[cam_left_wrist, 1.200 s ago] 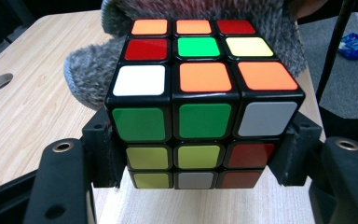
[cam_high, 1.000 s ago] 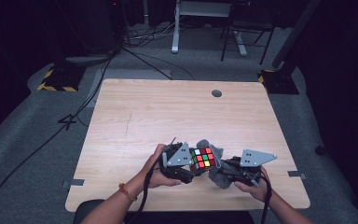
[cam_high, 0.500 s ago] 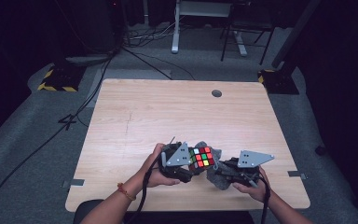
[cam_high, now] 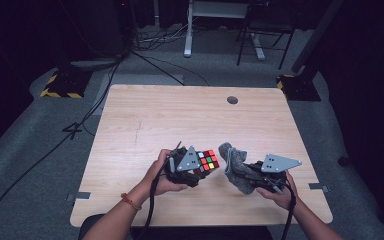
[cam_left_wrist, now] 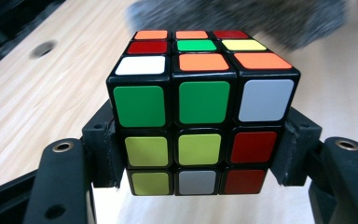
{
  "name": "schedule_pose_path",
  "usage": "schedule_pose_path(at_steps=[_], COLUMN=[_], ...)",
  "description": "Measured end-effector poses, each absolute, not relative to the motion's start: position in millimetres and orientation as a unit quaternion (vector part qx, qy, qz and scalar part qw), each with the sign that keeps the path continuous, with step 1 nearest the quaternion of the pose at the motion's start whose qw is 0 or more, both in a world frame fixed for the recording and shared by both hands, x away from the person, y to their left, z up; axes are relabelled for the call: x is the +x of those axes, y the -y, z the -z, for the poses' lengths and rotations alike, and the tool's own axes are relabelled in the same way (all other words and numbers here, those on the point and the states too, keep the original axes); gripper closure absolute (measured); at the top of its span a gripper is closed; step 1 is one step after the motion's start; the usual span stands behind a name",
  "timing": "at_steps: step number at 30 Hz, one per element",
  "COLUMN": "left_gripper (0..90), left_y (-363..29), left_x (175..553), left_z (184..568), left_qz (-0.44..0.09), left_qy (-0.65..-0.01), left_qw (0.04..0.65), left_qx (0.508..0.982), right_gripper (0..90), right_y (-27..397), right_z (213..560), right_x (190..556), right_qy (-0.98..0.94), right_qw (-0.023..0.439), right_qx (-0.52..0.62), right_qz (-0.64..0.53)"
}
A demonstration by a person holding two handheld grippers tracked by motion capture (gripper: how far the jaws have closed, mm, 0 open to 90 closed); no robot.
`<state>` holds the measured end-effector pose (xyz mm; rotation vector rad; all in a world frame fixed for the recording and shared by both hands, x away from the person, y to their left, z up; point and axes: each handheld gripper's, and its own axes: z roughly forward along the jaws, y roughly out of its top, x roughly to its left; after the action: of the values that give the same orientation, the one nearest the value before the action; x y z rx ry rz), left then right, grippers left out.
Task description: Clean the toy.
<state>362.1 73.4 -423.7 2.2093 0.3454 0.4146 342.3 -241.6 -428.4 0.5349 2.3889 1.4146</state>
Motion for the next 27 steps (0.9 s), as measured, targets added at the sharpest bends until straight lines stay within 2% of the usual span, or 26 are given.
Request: schedule_pose_path(at_steps=[4,11,20,27], left_gripper=[33.3,33.2,33.1,32.9], left_y=[-90,-103,-115,-114], left_x=[370,367,362,359], left_z=[432,446,458,474], left_qz=[-0.154,-0.145,-0.107,-0.087], left_qy=[-0.170,-0.171,-0.181,-0.185], left_qw=[0.408,0.353,0.363,0.357], left_qx=[0.884,0.908,0.908,0.912], right_gripper=[72.5,71.6,70.4,68.2], right_y=[251,259,255,262], right_z=[429,446,460,471], right_x=[348,359,362,357], right_qy=[-0.843,-0.868,-0.898,-0.897], right_qw=[0.168,0.146,0.130,0.115], right_qx=[0.201,0.219,0.212,0.213], right_qz=[-0.471,-0.421,-0.362,-0.369])
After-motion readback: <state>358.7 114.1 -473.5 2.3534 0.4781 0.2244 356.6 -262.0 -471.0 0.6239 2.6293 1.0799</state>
